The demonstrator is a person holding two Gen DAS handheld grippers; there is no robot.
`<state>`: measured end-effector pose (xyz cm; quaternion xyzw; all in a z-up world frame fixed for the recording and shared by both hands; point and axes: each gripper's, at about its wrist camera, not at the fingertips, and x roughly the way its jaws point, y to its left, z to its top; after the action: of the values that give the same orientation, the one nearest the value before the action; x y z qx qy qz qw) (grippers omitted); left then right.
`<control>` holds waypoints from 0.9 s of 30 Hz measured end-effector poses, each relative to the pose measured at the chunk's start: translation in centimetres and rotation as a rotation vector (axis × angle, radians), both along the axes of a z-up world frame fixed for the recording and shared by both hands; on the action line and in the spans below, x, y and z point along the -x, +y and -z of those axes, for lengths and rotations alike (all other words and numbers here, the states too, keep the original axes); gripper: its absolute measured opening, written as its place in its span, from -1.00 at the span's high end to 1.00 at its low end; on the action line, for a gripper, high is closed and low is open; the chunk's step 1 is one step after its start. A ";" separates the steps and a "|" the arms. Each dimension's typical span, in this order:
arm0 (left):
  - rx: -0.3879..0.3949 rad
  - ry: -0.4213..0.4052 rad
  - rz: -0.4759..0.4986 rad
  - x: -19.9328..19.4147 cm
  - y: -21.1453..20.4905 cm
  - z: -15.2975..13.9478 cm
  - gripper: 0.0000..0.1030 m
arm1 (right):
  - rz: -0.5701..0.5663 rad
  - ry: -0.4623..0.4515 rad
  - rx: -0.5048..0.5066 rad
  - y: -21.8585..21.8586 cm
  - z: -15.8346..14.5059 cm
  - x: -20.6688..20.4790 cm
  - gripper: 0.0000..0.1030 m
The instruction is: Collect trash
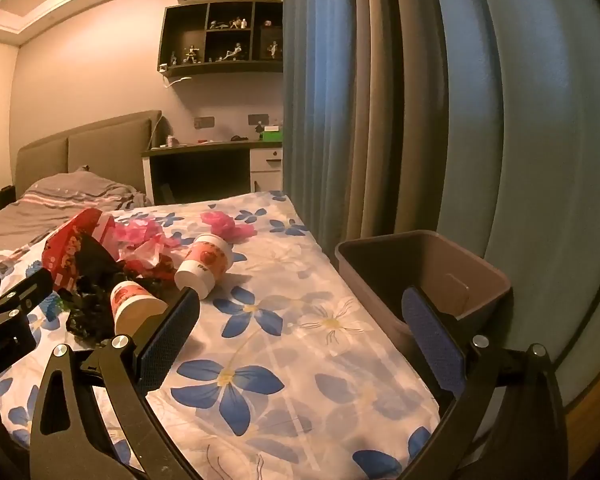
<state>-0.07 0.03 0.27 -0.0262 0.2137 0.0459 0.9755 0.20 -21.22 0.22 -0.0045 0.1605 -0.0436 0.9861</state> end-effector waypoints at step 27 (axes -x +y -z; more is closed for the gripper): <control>0.004 -0.001 0.004 0.3 0.2 0.0 -0.75 | -0.003 -0.002 -0.004 -0.2 0.2 -0.1 -0.90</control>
<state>-0.38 0.25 0.24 -0.0275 0.2132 0.0434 0.9756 0.30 -21.37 0.02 -0.0025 0.1594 -0.0419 0.9863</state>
